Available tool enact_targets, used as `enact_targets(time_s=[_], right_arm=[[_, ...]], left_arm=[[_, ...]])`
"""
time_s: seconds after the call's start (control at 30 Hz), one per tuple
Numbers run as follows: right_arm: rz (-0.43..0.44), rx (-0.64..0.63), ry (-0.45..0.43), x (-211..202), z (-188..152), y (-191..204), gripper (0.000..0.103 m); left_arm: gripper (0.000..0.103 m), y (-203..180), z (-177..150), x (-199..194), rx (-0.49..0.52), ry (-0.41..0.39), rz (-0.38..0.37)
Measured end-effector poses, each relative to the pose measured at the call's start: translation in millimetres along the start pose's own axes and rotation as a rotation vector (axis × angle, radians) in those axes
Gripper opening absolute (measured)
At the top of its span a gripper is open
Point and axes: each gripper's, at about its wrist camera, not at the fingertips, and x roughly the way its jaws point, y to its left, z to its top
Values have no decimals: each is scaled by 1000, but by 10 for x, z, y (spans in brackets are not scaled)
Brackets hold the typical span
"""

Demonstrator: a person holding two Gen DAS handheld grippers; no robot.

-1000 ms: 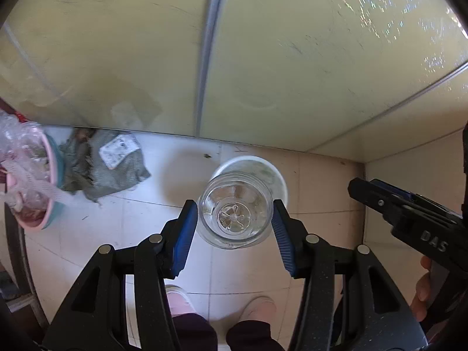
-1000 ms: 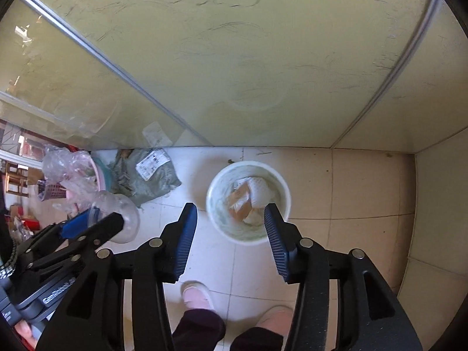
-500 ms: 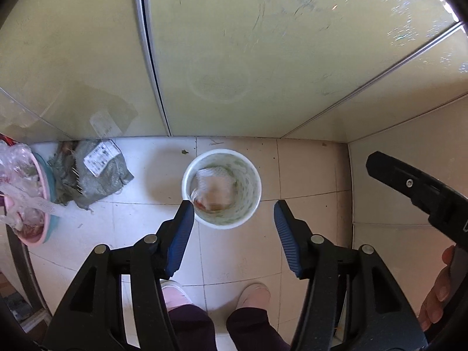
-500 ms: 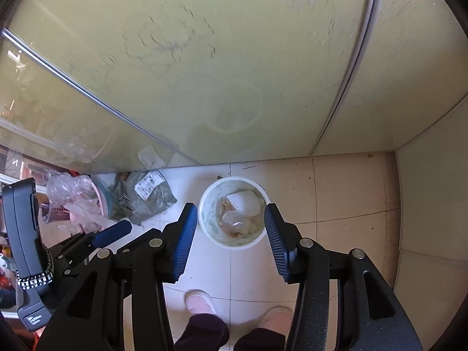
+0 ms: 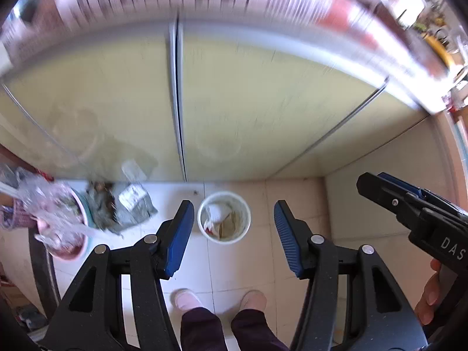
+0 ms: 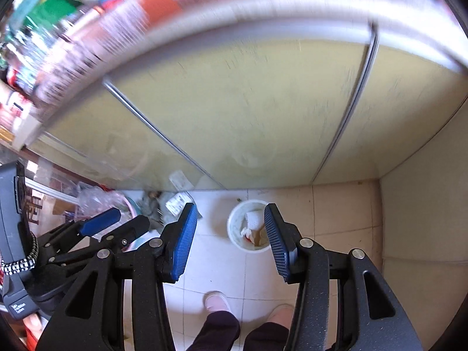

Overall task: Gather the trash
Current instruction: 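Raise both tools back toward the counter near the orange and tissue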

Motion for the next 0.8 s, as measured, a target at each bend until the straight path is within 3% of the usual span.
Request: enact_targets(time_s=[0.2, 0.53, 0.67, 0.8], right_arm=[[-5, -18, -121, -896, 171, 327, 44], [-72, 5, -354, -2206, 271, 861, 51], [-106, 21, -454, -2568, 285, 985, 66], [-134, 28, -529, -2826, 341, 1026, 71]], left_arm=[[56, -85, 291, -1031, 37, -120, -23], [69, -140, 585, -2568, 149, -351, -70], [85, -192, 644, -3003, 187, -446, -61], [92, -212, 737, -3266, 205, -507, -64]])
